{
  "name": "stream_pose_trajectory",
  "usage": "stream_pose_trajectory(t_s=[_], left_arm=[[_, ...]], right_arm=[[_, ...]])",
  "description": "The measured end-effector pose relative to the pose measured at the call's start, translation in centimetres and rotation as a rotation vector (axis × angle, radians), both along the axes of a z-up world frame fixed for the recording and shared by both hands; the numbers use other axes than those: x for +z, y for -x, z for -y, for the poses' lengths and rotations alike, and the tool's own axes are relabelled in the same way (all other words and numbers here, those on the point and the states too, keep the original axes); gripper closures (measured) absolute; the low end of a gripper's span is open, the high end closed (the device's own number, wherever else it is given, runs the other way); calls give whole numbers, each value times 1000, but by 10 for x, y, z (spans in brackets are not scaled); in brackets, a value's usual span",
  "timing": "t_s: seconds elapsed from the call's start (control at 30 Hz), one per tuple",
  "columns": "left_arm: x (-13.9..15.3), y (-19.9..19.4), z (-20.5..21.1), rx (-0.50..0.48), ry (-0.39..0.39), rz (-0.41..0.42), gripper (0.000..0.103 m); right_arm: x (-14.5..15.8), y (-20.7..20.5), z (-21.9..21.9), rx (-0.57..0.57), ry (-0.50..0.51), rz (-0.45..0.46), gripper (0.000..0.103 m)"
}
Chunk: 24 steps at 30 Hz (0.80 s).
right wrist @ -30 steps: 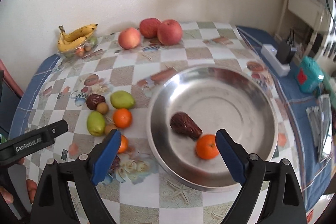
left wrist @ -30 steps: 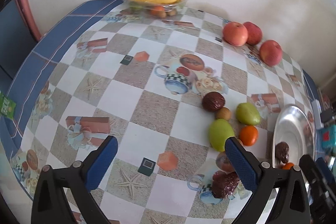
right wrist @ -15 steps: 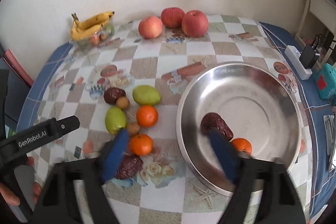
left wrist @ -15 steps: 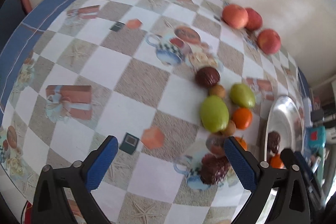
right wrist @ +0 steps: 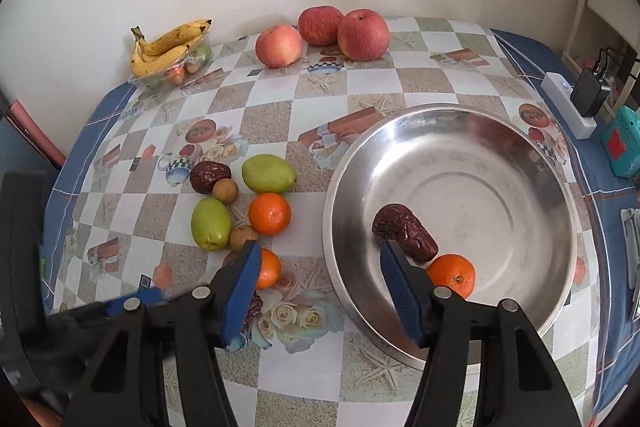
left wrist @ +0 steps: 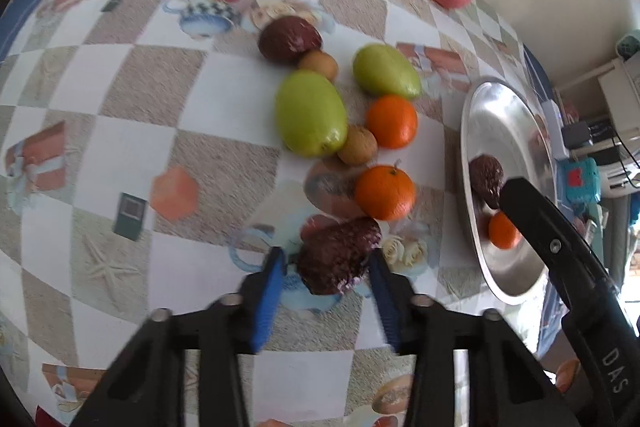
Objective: Organize fruits
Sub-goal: 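Grasp a second dark date with the left tool while the right tool approaches another orange, then close the right tool on the mandarin orange while the left tool lifts the date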
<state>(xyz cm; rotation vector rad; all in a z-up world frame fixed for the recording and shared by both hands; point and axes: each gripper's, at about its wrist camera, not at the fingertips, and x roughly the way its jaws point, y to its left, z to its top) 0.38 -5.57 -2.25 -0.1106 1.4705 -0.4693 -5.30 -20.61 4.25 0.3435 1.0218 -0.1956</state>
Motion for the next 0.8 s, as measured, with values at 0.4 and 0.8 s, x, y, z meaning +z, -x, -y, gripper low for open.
stream_pose_trajectory(t_s=[0.4,0.8], left_arm=[[11,-23,-47,213,44,22,66],[18,-45,-84,381,50,58,66]], right_arm=[[-4,-2,-1,10,-20,4,40],[-39,-22,-39,153,-74,-90,47]])
